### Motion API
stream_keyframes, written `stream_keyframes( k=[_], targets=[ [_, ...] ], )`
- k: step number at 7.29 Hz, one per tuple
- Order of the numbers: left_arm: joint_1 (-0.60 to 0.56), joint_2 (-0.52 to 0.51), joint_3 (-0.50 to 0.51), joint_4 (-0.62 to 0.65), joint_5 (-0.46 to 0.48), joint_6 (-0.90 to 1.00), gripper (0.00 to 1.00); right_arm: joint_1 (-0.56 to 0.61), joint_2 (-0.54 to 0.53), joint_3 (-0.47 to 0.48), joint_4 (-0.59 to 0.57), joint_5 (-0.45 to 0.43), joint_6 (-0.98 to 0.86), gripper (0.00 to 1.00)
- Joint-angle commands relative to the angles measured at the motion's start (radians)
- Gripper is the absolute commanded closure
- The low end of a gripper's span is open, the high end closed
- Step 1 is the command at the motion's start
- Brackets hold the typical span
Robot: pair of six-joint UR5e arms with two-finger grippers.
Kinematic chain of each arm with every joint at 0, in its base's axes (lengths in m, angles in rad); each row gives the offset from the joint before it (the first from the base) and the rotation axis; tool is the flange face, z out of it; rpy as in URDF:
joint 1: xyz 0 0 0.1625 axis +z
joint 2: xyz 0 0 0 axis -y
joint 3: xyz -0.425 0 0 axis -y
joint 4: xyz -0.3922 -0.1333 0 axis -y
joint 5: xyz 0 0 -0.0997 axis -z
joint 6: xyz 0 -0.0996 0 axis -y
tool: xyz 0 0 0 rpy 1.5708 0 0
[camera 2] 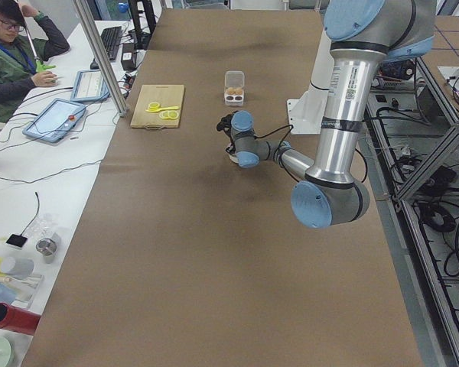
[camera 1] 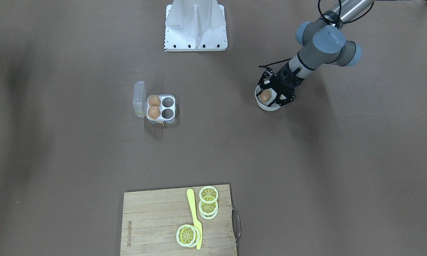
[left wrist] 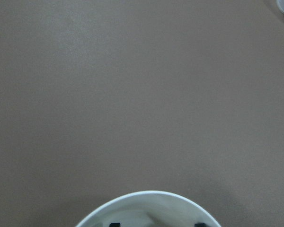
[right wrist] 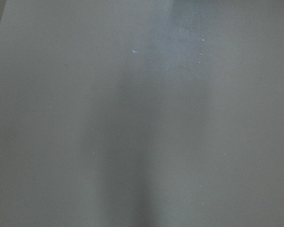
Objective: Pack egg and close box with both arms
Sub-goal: 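Close the left gripper around the brown egg inside the bowl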
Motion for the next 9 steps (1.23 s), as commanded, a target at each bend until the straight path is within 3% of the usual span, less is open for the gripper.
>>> stream_keyframes(
  k=[1, 3, 8, 9],
  targets=[
    [-0.003, 0.003, -0.007, -0.002, -0.006, 0.001, 0.37, 0.000, 0.000, 0.000, 0.000, 0.000, 0.000, 0.00],
    [-0.006, 0.015, -0.012, -0.003, -0.012, 0.001, 0.30, 0.000, 0.000, 0.000, 0.000, 0.000, 0.000, 0.00],
    [-0.006, 0.038, -0.012, -0.006, -0.004, 0.001, 0.29, 0.000, 0.000, 0.000, 0.000, 0.000, 0.000, 0.00],
    [-0.006, 0.040, -0.010, -0.015, -0.004, 0.001, 0.25, 0.000, 0.000, 0.000, 0.000, 0.000, 0.000, 0.00]
  ],
)
